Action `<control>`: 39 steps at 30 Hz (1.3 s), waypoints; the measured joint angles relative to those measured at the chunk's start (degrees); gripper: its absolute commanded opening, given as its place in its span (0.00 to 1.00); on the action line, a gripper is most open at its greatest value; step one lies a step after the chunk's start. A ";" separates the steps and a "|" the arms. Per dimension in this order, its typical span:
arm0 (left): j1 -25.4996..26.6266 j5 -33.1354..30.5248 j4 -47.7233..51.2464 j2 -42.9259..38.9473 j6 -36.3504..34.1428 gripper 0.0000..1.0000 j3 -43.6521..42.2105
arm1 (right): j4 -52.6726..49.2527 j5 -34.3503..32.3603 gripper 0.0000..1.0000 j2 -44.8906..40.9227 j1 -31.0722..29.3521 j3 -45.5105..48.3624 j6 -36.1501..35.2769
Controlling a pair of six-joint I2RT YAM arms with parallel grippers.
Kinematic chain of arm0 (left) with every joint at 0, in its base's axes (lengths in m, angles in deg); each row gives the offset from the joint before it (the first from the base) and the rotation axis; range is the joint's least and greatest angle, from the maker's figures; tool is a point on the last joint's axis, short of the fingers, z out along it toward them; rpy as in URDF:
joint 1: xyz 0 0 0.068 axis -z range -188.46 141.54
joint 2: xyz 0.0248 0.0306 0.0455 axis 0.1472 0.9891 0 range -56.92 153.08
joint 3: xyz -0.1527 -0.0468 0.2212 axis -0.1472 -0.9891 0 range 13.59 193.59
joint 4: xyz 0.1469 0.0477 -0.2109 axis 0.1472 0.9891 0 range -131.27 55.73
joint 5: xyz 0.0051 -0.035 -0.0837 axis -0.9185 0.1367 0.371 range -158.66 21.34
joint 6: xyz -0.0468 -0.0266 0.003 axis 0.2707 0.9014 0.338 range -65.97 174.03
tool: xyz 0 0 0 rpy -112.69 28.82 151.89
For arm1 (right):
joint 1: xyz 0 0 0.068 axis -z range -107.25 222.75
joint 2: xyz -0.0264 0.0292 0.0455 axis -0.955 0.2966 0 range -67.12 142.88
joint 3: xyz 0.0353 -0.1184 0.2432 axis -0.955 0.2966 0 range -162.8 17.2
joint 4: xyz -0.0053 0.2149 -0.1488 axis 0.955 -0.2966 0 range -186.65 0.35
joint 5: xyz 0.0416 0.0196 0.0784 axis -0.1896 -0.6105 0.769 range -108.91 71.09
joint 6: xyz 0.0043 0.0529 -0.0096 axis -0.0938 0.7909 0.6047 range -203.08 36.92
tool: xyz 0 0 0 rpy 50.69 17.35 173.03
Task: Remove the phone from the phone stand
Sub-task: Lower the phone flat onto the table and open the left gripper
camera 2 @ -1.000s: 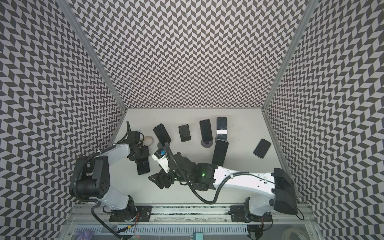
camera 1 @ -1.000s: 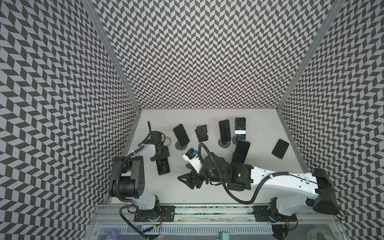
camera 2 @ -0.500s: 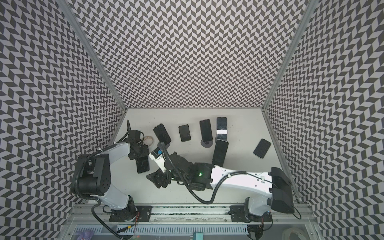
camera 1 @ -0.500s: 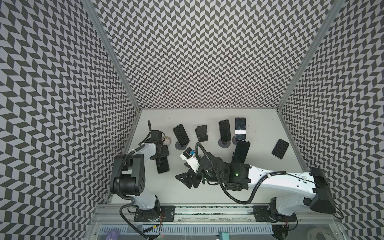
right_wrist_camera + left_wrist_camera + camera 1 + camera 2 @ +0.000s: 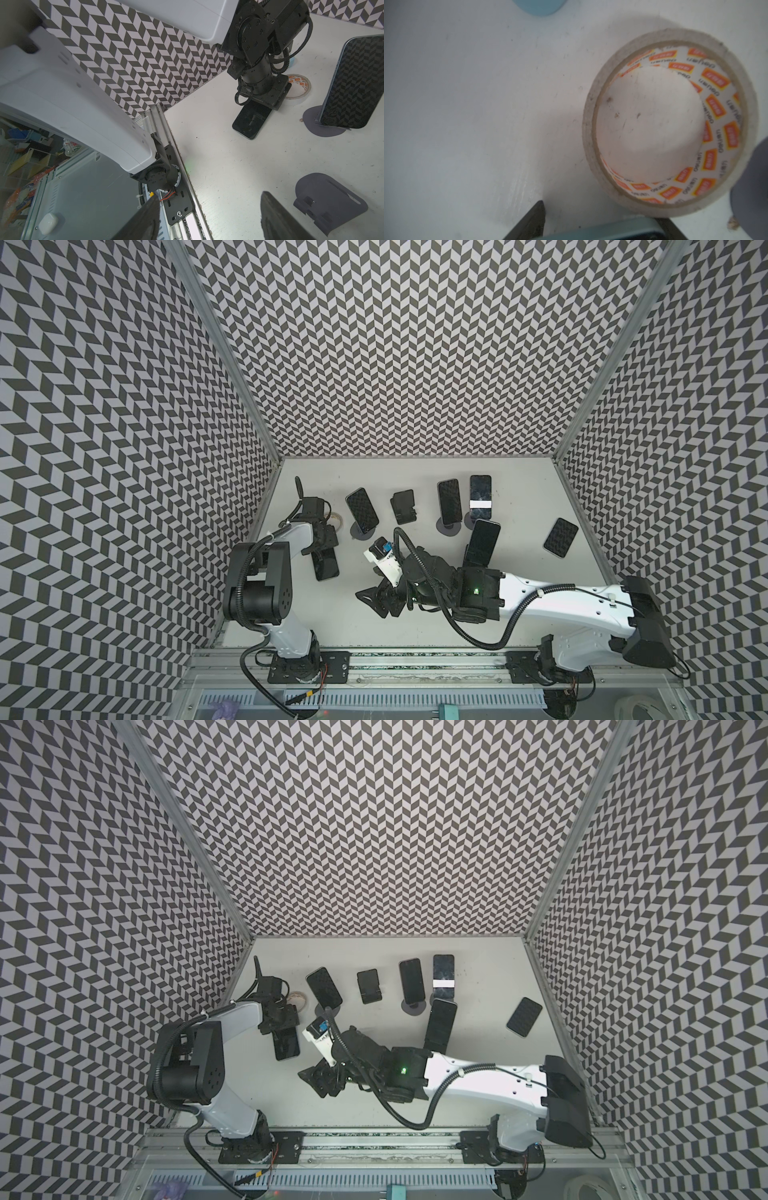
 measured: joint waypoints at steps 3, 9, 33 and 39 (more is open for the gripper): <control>0.00 0.00 -0.02 0.00 0.02 0.70 -0.02 | 0.00 -0.42 0.74 -0.52 -0.02 0.04 -0.07; 0.02 -0.13 -0.28 0.00 0.20 0.73 -0.11 | 0.02 -0.70 0.74 -1.38 -0.02 0.66 -0.24; 0.04 -0.83 -1.29 0.07 0.17 0.80 -0.44 | 0.04 -0.72 0.75 -2.25 -0.04 0.96 -0.46; 0.04 -0.81 -1.46 -0.39 0.15 0.81 -0.85 | 0.26 -0.96 0.76 -2.99 -0.04 1.88 -0.52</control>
